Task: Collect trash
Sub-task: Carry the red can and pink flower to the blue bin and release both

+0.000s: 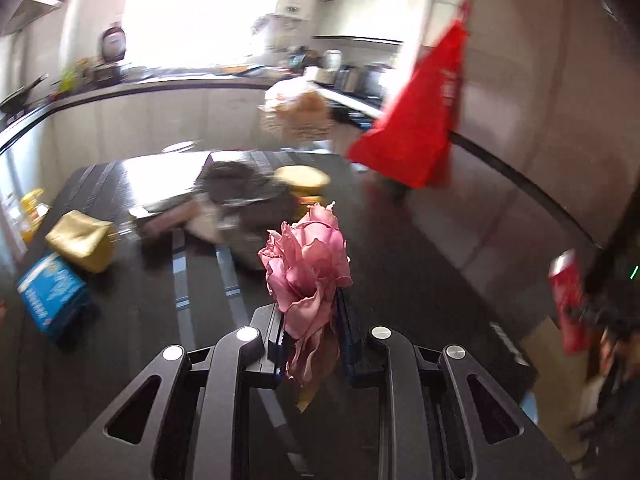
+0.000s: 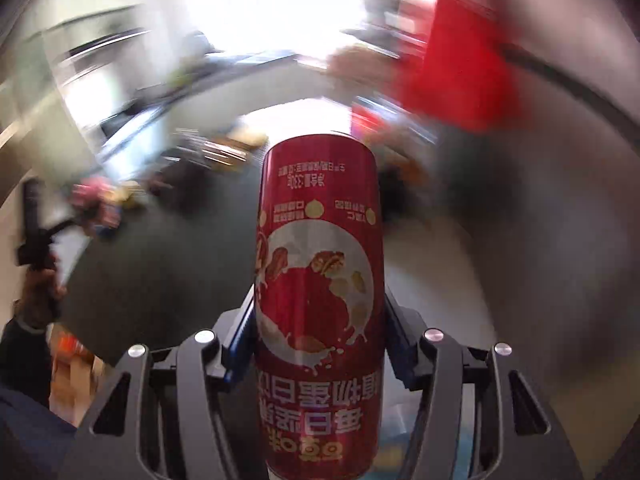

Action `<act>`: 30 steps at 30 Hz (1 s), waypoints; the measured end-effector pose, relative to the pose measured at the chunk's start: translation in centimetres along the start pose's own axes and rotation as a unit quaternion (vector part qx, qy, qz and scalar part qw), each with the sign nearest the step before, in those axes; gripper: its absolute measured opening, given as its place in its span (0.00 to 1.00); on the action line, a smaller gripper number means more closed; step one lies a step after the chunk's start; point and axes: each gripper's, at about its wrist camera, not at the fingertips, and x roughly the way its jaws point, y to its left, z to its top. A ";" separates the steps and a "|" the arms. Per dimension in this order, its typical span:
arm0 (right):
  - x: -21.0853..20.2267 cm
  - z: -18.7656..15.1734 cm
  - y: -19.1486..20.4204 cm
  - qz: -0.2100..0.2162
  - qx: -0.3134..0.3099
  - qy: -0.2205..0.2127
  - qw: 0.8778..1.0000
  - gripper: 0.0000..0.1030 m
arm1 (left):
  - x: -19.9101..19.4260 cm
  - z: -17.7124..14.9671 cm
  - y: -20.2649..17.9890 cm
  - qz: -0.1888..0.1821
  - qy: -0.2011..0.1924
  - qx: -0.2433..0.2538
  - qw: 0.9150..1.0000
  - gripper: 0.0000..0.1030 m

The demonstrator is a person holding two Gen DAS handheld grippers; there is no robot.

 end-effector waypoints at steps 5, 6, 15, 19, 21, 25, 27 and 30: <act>7.2 -12.2 -6.7 -0.084 0.116 0.131 0.981 0.55 | -0.1 -0.7 -6.7 -0.059 0.005 0.043 0.997 0.19; 8.8 -13.2 -7.1 -0.092 0.119 0.147 0.978 0.55 | -0.1 -0.9 -7.6 -0.065 0.007 0.048 0.997 0.19; 15.8 -16.1 -10.7 -0.106 0.172 0.180 0.963 0.95 | 0.1 -3.8 -19.1 -0.132 0.042 0.118 0.983 0.19; 8.9 -17.1 -12.7 -0.072 0.226 0.075 0.969 0.95 | 1.6 -7.0 -27.3 -0.200 0.080 0.185 0.959 0.19; 4.9 -18.5 -13.9 -0.081 0.251 0.023 0.964 0.95 | 3.1 -9.2 -30.8 -0.225 0.106 0.215 0.944 0.19; -1.0 -21.5 -16.0 -0.114 0.282 -0.042 0.952 0.96 | 9.0 -15.5 -38.0 -0.267 0.199 0.252 0.909 0.19; -3.2 -22.5 -16.9 -0.126 0.290 -0.061 0.947 0.96 | 13.1 -19.2 -40.9 -0.267 0.249 0.273 0.890 0.19; -4.9 -23.7 -18.3 -0.131 0.297 -0.073 0.943 0.96 | 18.4 -23.7 -43.7 -0.268 0.321 0.274 0.866 0.32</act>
